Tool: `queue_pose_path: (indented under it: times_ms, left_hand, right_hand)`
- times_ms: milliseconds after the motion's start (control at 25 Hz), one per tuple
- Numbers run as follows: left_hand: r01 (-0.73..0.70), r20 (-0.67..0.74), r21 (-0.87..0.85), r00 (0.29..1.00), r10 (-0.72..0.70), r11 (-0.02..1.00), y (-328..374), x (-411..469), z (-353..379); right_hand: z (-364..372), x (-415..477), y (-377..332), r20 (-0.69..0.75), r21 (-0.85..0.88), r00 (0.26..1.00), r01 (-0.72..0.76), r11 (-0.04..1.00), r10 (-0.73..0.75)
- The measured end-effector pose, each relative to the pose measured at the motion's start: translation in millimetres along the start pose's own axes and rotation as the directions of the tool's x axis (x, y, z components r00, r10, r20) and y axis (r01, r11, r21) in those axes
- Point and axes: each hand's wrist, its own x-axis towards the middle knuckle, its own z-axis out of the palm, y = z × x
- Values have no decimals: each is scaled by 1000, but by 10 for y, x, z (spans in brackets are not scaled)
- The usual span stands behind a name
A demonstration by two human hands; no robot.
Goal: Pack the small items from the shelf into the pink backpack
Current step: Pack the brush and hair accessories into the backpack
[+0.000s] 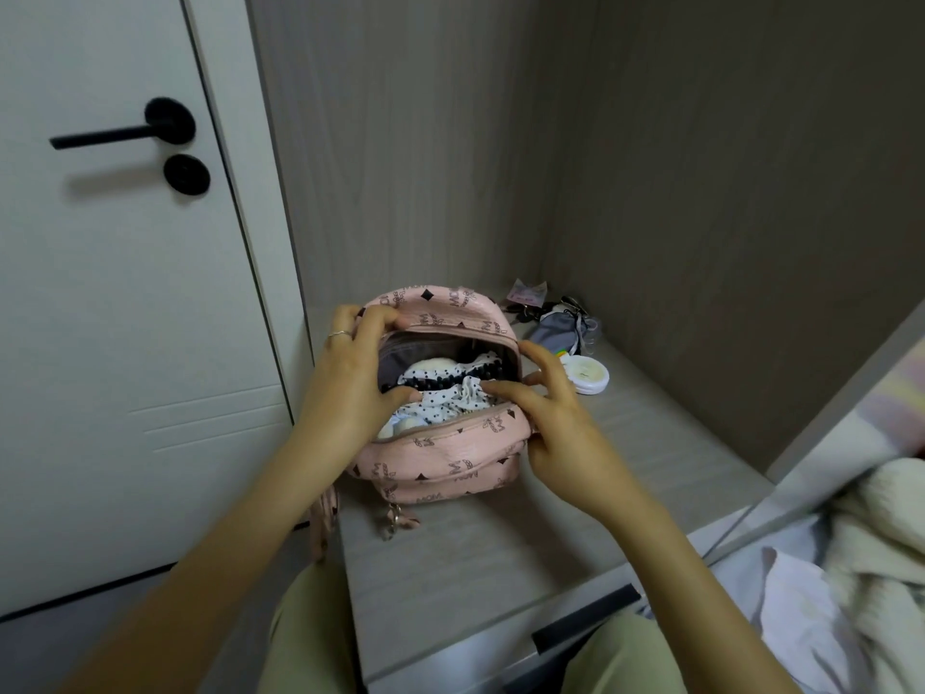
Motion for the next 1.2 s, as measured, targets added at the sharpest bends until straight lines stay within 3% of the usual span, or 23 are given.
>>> queue_pose_path:
  times_ms: [80,160,240,360,480,600,720,800,920,1200]
  left_hand:
    - [-9,12,-48,1000,9,999,0,-15,-27]
    - [-23,-2,-39,1000,23,999,8,-30,-21]
    - [-24,-24,-22,999,23,999,14,-33,5]
    - [-4,-37,1,999,4,1000,26,42,40]
    - [18,-35,14,999,-17,1000,8,131,86]
    - [2,-47,-3,999,-2,1000,-36,142,119]
    - [-2,-45,-5,999,2,1000,-69,110,137]
    - [3,-39,-15,999,-4,1000,-82,109,138]
    - [16,-26,-20,1000,-16,1000,-94,139,125]
    - [30,-18,-11,999,-31,999,-99,134,126]
  right_hand:
    - [-54,-4,39,-25,246,999,-19,969,26]
    - [-107,54,144,-48,544,991,-82,835,129]
    - [-124,207,348,-87,665,953,-163,729,292]
    - [-103,724,794,-81,449,914,-324,833,399]
    - [-16,1437,1339,39,6,917,-398,917,398]
    - [202,2018,1689,233,-355,891,-295,887,390]
    - [544,2235,1933,422,-615,792,-107,781,441]
    - [719,2246,2028,376,-672,811,-94,734,448]
    - [793,2215,2004,181,-652,879,-229,723,442]
    - [679,1964,1965,111,-768,959,-83,635,260]
